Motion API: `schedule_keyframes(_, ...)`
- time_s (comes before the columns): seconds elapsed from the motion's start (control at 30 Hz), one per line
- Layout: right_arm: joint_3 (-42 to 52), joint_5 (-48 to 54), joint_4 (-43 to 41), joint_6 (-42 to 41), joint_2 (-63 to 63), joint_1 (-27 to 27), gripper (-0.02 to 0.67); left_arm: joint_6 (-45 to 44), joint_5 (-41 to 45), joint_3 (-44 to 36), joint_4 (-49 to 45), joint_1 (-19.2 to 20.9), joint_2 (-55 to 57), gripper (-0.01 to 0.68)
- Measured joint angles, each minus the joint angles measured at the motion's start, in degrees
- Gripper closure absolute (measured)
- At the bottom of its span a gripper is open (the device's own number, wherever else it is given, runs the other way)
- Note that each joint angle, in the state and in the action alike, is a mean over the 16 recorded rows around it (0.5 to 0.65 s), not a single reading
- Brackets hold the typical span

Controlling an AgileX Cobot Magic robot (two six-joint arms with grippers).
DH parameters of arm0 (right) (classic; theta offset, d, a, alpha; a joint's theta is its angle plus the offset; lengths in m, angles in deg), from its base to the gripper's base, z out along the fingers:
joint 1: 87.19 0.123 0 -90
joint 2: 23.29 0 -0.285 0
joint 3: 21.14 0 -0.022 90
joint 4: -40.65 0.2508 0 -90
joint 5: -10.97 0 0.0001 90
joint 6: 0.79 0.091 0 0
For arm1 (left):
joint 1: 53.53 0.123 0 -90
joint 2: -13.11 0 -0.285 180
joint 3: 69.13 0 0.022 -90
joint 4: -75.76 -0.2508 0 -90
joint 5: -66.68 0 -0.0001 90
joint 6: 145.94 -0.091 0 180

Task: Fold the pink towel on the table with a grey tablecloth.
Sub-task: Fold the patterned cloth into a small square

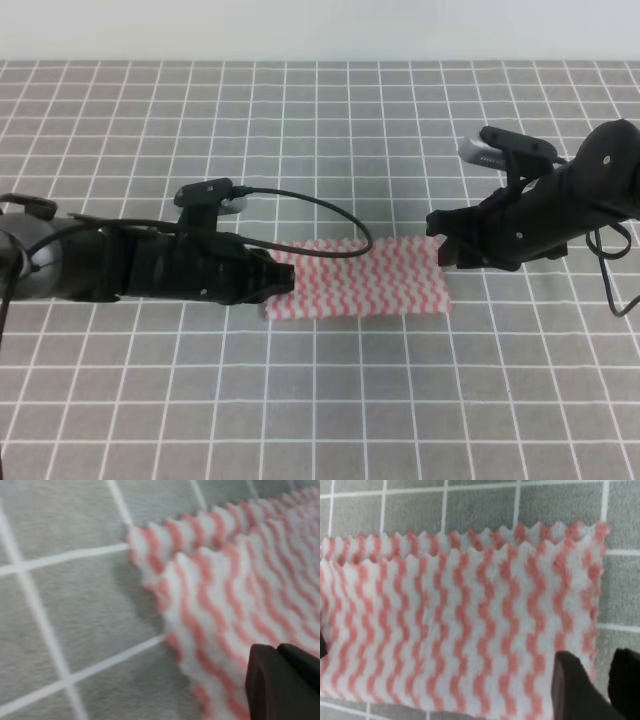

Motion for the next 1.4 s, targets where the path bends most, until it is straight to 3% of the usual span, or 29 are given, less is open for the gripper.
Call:
schedule_keyframes(0.6, -3.2, 0.1, 1.2, 1.4, 4.6, -1.3, 0.328, 2.4, -0.9, 0.0, -2.5, 0.0, 0.2, 0.675)
schedule_keyframes(1.4, -5.3, 2.0, 11.5, -6.9, 10.4, -1.5, 0.354, 2.6, -0.9, 0.0, -2.5, 0.0, 0.3, 0.675)
